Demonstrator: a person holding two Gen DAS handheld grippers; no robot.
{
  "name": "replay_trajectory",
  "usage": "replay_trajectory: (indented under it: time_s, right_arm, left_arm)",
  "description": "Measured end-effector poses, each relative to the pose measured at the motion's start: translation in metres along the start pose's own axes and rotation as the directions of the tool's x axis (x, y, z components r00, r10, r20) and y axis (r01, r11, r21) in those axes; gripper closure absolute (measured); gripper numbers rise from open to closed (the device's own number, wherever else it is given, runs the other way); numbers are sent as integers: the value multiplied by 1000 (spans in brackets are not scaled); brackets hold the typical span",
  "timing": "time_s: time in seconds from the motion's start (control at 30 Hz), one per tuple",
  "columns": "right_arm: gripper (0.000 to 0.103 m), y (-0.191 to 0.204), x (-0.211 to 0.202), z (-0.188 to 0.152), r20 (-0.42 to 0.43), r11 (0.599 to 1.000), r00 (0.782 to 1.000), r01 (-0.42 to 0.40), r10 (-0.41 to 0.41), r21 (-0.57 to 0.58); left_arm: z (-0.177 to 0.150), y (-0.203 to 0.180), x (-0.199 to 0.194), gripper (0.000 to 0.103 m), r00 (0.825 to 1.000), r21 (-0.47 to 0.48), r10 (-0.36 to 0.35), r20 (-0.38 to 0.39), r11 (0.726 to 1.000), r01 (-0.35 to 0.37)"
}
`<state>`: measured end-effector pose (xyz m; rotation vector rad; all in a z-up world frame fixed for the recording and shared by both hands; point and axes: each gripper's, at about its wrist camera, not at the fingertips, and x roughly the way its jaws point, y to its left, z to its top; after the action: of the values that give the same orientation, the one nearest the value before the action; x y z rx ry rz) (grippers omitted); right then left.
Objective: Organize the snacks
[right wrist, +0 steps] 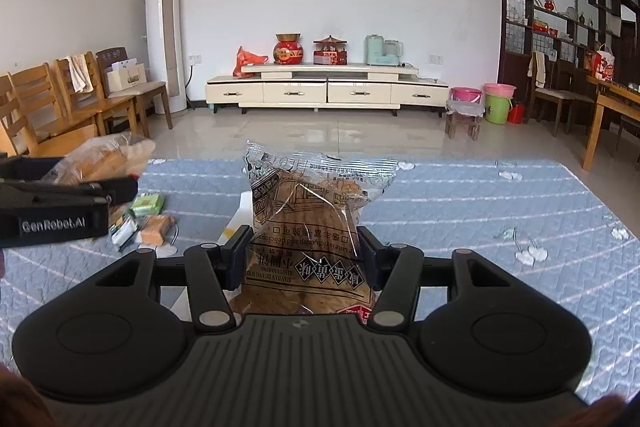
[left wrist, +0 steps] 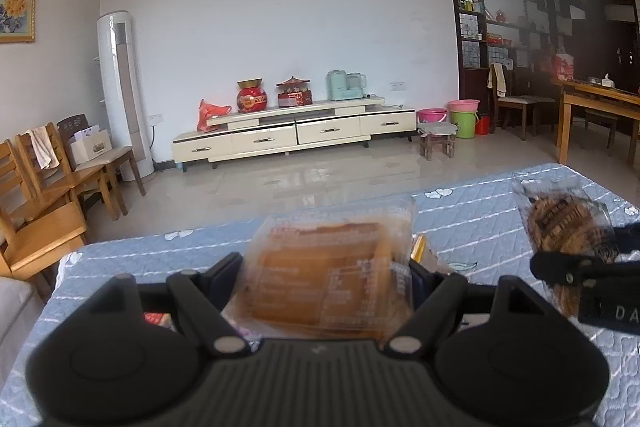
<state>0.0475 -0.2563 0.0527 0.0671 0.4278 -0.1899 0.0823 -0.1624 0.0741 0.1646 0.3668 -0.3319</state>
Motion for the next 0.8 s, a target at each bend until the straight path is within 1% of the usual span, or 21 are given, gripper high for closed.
replay_trajectory:
  time_s: [0.23, 0.37, 0.6, 0.8]
  right_arm:
    - [35, -5, 16, 12, 4, 1000, 1000, -20, 20, -4]
    - [35, -9, 25, 10, -8, 1000, 1000, -30, 30, -5]
    - [35, -18, 48, 15, -48, 998, 997, -58, 57, -19]
    - [35, -22, 71, 16, -105, 996, 991, -84, 81, -26]
  left_arm:
    - [-3, -11, 14, 23, 1000, 10, -23, -17, 1000, 23]
    - [-5, -15, 21, 23, 999, 17, -31, -34, 999, 31]
    - [-13, -21, 31, 23, 996, 18, -44, -72, 999, 45]
    - [-23, -23, 41, 23, 992, 22, -61, -114, 998, 64]
